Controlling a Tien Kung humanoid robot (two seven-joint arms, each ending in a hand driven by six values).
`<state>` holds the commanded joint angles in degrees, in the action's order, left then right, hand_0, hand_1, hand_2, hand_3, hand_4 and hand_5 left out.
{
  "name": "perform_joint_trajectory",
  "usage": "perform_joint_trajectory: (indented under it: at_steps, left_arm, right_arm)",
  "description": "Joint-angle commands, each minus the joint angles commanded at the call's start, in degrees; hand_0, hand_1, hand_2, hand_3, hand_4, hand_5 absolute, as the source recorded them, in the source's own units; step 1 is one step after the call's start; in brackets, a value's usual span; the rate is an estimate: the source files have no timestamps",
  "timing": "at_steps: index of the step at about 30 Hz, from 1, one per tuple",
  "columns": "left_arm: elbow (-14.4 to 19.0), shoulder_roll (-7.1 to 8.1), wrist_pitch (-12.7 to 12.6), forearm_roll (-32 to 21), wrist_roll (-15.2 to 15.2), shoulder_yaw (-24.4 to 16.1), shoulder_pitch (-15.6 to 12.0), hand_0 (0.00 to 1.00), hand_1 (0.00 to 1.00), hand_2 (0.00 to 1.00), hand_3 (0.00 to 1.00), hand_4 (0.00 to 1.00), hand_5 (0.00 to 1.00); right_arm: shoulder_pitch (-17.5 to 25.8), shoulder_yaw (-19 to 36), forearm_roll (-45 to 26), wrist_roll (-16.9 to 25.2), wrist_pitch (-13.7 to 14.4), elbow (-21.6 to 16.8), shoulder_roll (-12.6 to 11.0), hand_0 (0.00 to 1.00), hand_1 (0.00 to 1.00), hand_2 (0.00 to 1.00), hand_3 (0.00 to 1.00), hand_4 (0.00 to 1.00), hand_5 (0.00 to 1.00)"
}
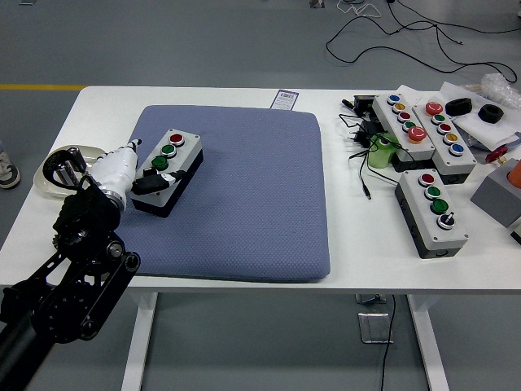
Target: Pick up the button,place it on the desk,press the button,press the button
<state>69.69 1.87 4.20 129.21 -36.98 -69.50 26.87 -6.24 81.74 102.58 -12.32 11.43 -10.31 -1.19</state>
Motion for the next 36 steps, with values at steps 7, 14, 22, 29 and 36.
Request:
perform_joint_trajectory:
  at_steps: [7,14,22,29,36]
  left_arm:
    - [-2.49,-1.21,1.1,0.61,0.0,0.9,1.81,0.998,0.998,0.998,0.998,0.998,0.785]
    - [-4.48,-1.68,3.15,-1.79,0.0,0.24,4.07,0.973,0.998,0.998,0.998,0.998,0.799]
    - [-6.73,-1.87,2.41,0.79,0.0,0.49,5.73,0.843,0.994,0.998,0.998,0.998,0.799]
    - [-9.11,-1.87,5.95,0.79,0.0,1.18,6.37,0.809,0.973,0.998,0.998,0.998,0.788]
    - [-10.93,-1.87,6.8,0.79,0.0,1.27,7.18,0.805,0.976,0.998,0.998,0.998,0.78]
  right_arm:
    - [0.0,-0.14,-0.11,0.0,0.05,0.0,-0.05,0.673,0.658,0.674,0.624,0.31,0.173]
    - [-0.05,-0.08,-0.09,0.16,0.18,0.0,-0.13,0.673,0.658,0.674,0.624,0.31,0.173]
    - [-0.05,0.18,0.2,0.29,0.32,0.0,-0.15,0.673,0.658,0.674,0.624,0.31,0.173]
    - [0.13,0.35,0.52,0.23,0.25,0.0,-0.16,0.673,0.658,0.674,0.624,0.31,0.173]
    - [0.27,0.32,0.75,0.16,0.21,0.0,-0.18,0.673,0.658,0.674,0.624,0.31,0.173]
